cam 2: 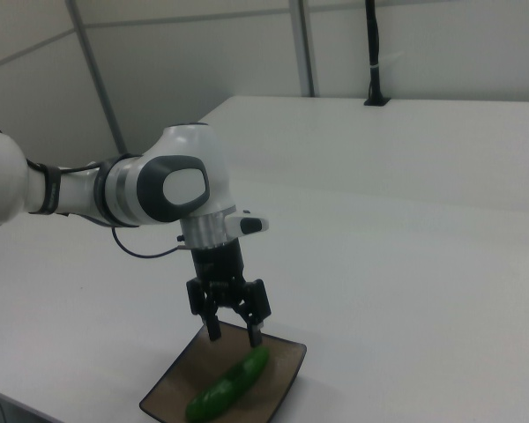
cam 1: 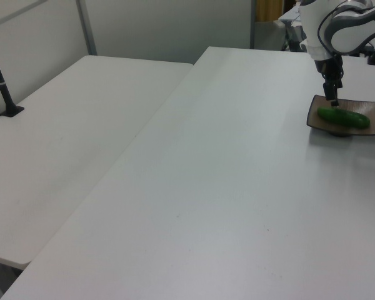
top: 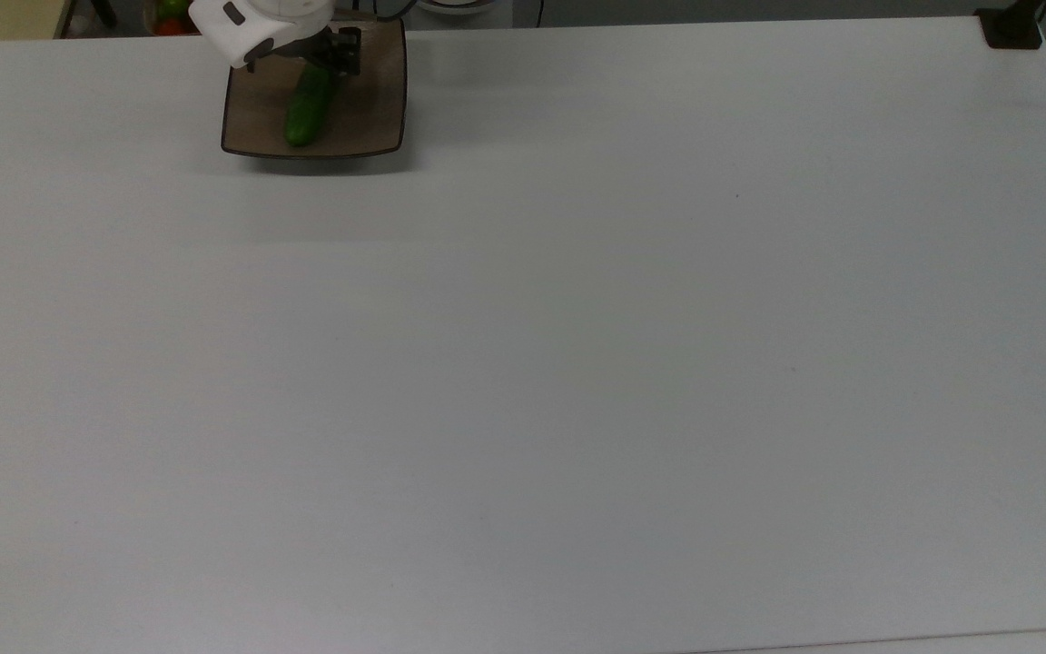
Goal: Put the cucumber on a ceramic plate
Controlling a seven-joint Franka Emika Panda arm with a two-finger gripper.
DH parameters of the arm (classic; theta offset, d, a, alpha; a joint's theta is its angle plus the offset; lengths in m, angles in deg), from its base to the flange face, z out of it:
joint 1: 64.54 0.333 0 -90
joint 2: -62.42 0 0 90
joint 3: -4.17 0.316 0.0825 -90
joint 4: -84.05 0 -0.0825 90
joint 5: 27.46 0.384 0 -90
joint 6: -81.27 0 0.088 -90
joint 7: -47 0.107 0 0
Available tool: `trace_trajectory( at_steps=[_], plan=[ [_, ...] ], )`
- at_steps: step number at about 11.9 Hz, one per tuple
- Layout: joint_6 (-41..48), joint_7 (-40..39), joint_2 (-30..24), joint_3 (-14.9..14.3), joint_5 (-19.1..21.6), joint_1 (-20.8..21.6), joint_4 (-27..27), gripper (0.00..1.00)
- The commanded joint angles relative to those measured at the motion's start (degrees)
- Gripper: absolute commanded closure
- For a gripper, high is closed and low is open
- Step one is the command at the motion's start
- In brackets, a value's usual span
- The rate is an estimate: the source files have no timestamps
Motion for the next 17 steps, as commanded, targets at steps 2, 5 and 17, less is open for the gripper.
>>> trace_trajectory(
  at_steps=[2,5,17],
  plan=[
    [0.0,-0.3,-1.5,-0.1,10.0,0.4,-7.1,0.00],
    [0.7,2.0,-1.1,0.0,16.9,0.7,-18.6,0.00],
    [5.9,9.1,5.3,9.7,18.4,2.6,-27.4,0.00]
  ],
)
